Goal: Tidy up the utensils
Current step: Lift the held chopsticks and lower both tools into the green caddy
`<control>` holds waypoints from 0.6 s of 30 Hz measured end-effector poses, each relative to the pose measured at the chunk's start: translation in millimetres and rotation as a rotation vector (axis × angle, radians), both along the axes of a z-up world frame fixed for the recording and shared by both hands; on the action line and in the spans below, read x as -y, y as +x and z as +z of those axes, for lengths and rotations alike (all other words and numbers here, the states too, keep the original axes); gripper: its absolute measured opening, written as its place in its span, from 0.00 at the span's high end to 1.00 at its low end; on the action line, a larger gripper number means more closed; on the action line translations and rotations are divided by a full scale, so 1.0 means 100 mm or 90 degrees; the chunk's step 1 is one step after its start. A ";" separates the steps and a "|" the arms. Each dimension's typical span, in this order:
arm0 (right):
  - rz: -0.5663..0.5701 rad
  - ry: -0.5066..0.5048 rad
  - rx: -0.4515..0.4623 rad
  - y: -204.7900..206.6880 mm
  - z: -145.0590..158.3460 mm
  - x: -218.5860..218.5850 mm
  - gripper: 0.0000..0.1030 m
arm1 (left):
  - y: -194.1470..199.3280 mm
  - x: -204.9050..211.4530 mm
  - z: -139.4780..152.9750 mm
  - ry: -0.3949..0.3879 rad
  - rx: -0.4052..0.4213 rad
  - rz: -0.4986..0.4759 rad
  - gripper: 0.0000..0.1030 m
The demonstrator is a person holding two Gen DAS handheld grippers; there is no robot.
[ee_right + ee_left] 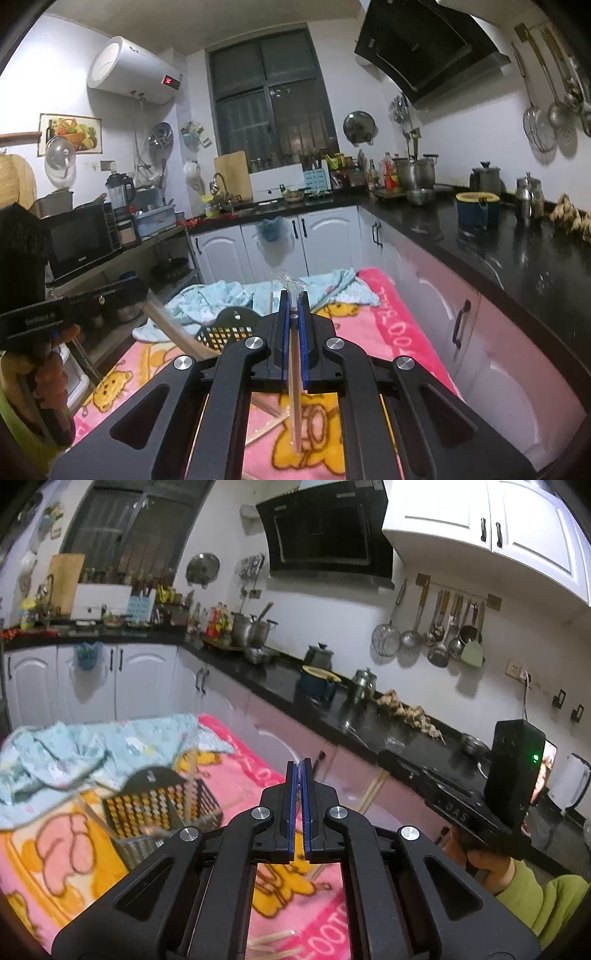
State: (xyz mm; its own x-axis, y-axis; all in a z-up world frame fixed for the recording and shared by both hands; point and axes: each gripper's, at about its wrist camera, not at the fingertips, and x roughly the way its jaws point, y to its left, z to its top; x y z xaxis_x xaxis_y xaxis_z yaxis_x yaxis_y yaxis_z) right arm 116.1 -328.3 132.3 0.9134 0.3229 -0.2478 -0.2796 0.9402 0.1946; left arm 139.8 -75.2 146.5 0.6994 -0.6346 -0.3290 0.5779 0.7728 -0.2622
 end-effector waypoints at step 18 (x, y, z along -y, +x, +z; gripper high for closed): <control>0.060 0.001 0.061 0.46 0.53 -0.51 0.95 | 0.31 -0.47 0.71 -0.004 0.085 0.091 0.99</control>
State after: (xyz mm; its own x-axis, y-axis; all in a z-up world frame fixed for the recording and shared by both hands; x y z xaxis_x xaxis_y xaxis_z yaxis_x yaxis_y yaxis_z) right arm 161.9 -277.6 185.2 0.8987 0.4081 -0.1607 -0.3835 0.9089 0.1637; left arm 170.3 -28.1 218.0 0.8198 -0.5273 -0.2235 0.4921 0.8482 -0.1960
